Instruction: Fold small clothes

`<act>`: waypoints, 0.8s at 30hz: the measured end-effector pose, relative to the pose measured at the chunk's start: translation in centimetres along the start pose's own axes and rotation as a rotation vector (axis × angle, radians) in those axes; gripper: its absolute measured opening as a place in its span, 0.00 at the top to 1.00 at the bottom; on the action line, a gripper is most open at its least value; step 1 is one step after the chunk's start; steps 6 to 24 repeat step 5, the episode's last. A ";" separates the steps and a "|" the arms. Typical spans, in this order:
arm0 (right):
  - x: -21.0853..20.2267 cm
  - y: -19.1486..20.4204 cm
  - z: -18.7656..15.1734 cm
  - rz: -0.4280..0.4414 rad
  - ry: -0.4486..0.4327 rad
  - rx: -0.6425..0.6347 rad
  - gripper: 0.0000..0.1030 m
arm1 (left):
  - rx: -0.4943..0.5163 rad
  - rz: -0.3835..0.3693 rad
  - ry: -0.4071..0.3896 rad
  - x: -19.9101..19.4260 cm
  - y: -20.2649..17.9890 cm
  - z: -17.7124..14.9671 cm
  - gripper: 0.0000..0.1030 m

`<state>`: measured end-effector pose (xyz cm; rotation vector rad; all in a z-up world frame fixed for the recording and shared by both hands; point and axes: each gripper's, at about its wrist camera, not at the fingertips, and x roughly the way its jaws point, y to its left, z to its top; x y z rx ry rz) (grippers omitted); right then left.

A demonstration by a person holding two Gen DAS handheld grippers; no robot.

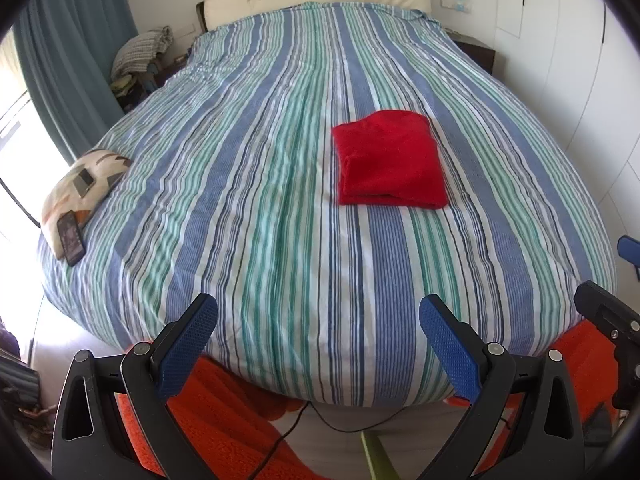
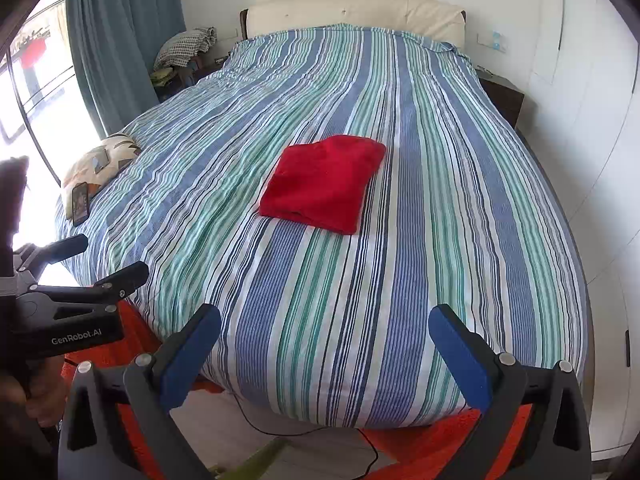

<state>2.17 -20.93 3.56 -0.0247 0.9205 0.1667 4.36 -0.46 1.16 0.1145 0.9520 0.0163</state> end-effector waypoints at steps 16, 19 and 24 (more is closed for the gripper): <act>-0.1 0.1 0.1 0.003 -0.008 0.007 0.01 | 0.008 0.020 -0.030 -0.5 -0.2 -0.1 0.02; -0.1 0.1 0.1 0.003 -0.008 0.007 0.01 | 0.008 0.020 -0.030 -0.5 -0.2 -0.1 0.02; -0.1 0.1 0.1 0.003 -0.008 0.007 0.01 | 0.008 0.020 -0.030 -0.5 -0.2 -0.1 0.02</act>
